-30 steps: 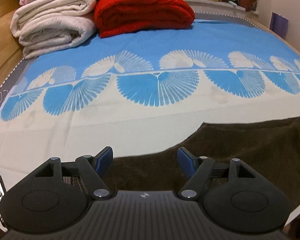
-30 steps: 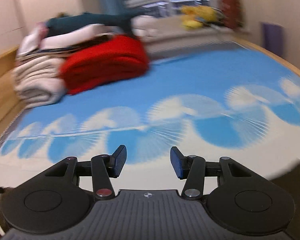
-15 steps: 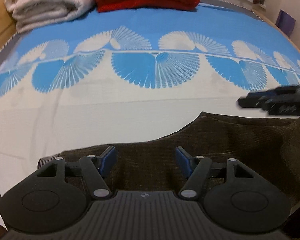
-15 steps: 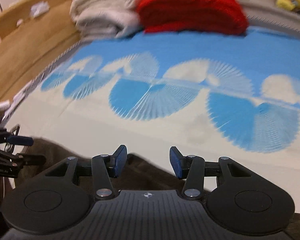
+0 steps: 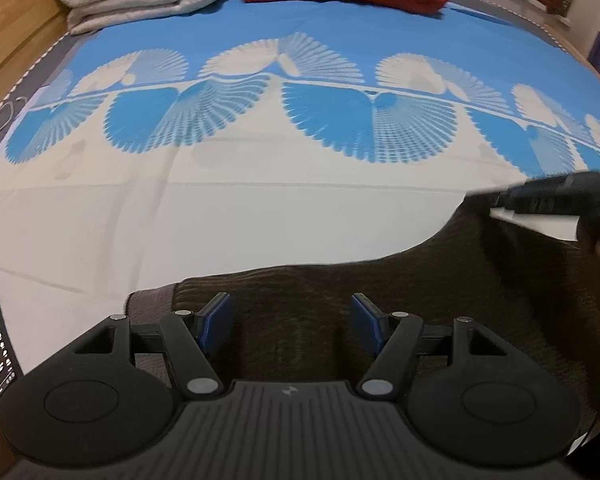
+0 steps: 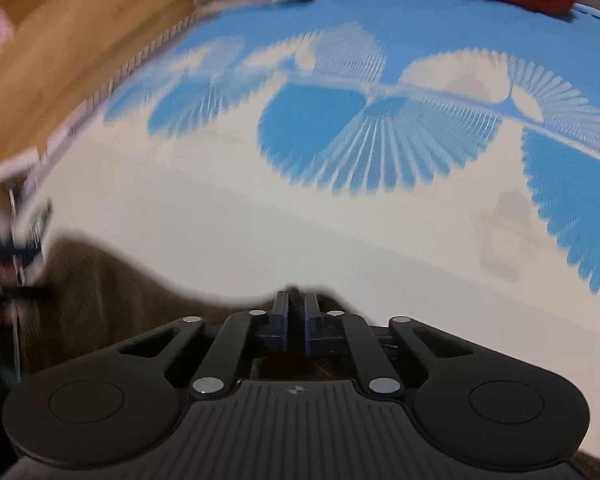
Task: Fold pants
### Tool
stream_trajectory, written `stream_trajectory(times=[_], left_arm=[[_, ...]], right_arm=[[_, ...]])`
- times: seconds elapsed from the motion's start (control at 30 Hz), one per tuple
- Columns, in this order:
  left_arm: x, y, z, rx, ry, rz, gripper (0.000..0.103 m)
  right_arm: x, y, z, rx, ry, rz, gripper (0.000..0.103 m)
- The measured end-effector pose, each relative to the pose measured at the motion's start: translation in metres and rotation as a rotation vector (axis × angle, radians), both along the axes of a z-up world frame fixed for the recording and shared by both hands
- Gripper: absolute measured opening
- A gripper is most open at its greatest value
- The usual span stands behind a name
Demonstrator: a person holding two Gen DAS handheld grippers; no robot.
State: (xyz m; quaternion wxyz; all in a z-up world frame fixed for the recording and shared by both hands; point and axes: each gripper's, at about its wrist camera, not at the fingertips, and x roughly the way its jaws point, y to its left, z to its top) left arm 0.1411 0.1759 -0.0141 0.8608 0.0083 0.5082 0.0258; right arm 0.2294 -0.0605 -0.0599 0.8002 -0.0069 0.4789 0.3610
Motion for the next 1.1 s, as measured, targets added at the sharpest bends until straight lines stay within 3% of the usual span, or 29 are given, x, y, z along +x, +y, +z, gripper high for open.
stream_trajectory(times=[0.13, 0.23, 0.3, 0.37, 0.43, 0.47, 0.63, 0.73, 0.8, 0.93, 1.0, 1.03, 1.1], left_arm=[[0.001, 0.009, -0.004, 0.023, 0.017, 0.013, 0.071], [0.001, 0.02, -0.006, 0.027, 0.018, 0.045, 0.072], [0.0, 0.03, -0.006, 0.025, 0.014, 0.067, 0.073], [-0.002, 0.039, -0.006, 0.027, 0.008, 0.089, 0.075], [-0.003, 0.05, -0.007, 0.024, 0.01, 0.122, 0.079], [-0.003, 0.056, -0.009, 0.02, 0.012, 0.138, 0.08], [-0.001, 0.086, -0.022, 0.018, 0.052, 0.25, 0.087], [-0.001, 0.104, -0.034, -0.048, 0.082, 0.309, 0.092], [-0.003, 0.114, -0.042, -0.116, 0.084, 0.339, 0.097], [-0.001, 0.123, -0.059, -0.284, 0.113, 0.334, 0.097], [0.0, 0.115, -0.071, -0.301, 0.142, 0.264, 0.09], [0.0, 0.107, -0.074, -0.249, 0.143, 0.217, 0.088], [0.0, 0.101, -0.071, -0.193, 0.121, 0.163, 0.072]], right_arm=[[0.006, 0.009, 0.01, 0.076, -0.066, 0.003, 0.0], [0.009, 0.008, 0.018, 0.006, -0.154, -0.036, 0.0], [0.015, -0.003, 0.018, -0.02, -0.138, -0.036, 0.003], [0.021, -0.018, 0.013, -0.006, -0.037, -0.006, 0.011], [0.019, -0.026, 0.005, 0.008, 0.047, 0.054, 0.052], [0.014, -0.024, 0.003, -0.007, 0.047, 0.091, 0.057], [-0.003, -0.007, -0.014, -0.088, 0.028, 0.158, 0.057], [-0.011, 0.004, -0.02, -0.118, -0.01, 0.178, 0.053], [-0.012, 0.007, -0.025, -0.11, 0.01, 0.182, 0.04], [-0.011, 0.008, -0.028, -0.081, 0.011, 0.191, 0.018], [-0.01, 0.008, -0.028, -0.074, 0.005, 0.195, 0.014], [-0.009, 0.008, -0.027, -0.064, 0.005, 0.193, 0.013], [-0.005, 0.007, -0.022, -0.044, -0.003, 0.177, 0.012]])
